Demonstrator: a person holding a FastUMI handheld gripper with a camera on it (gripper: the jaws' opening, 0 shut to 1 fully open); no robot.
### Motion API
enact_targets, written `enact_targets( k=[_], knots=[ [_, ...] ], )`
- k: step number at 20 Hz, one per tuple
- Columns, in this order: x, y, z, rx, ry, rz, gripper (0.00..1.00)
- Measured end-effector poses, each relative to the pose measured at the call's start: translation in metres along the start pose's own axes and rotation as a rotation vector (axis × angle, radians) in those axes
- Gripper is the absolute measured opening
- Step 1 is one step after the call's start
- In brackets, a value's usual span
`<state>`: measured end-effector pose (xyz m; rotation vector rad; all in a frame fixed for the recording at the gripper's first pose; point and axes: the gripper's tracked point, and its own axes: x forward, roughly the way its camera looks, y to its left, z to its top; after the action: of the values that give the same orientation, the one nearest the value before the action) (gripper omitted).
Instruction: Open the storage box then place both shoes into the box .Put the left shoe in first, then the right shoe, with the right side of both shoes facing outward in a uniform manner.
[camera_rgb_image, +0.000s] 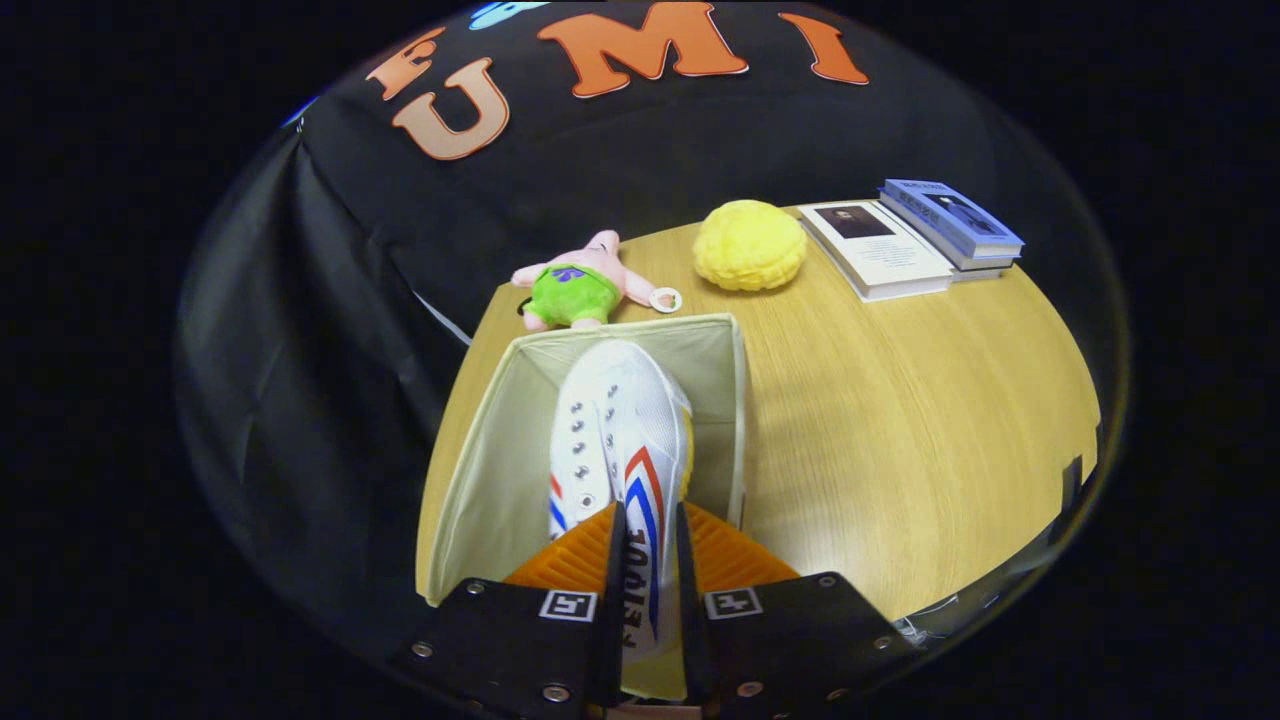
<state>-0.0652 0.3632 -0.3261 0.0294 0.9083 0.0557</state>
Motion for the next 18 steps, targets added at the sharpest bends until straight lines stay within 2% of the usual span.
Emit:
enact_targets(
  k=[1, 3, 4, 5, 6, 10, 18],
  knots=[
    [-0.005, 0.000, 0.008, -0.015, -0.015, 0.000, 0.36],
    [-0.010, -0.002, 0.019, -0.045, -0.045, -0.005, 0.70],
    [-0.012, -0.001, 0.023, -0.045, -0.058, -0.001, 0.79],
    [-0.015, -0.001, 0.029, -0.044, -0.073, 0.001, 0.95],
    [-0.017, -0.005, 0.036, -0.051, -0.087, -0.003, 0.99],
    [-0.031, -0.013, 0.066, -0.097, -0.155, 0.017, 0.99],
    [-0.092, -0.055, 0.140, -0.215, -0.304, 0.049, 0.99]
  ],
)
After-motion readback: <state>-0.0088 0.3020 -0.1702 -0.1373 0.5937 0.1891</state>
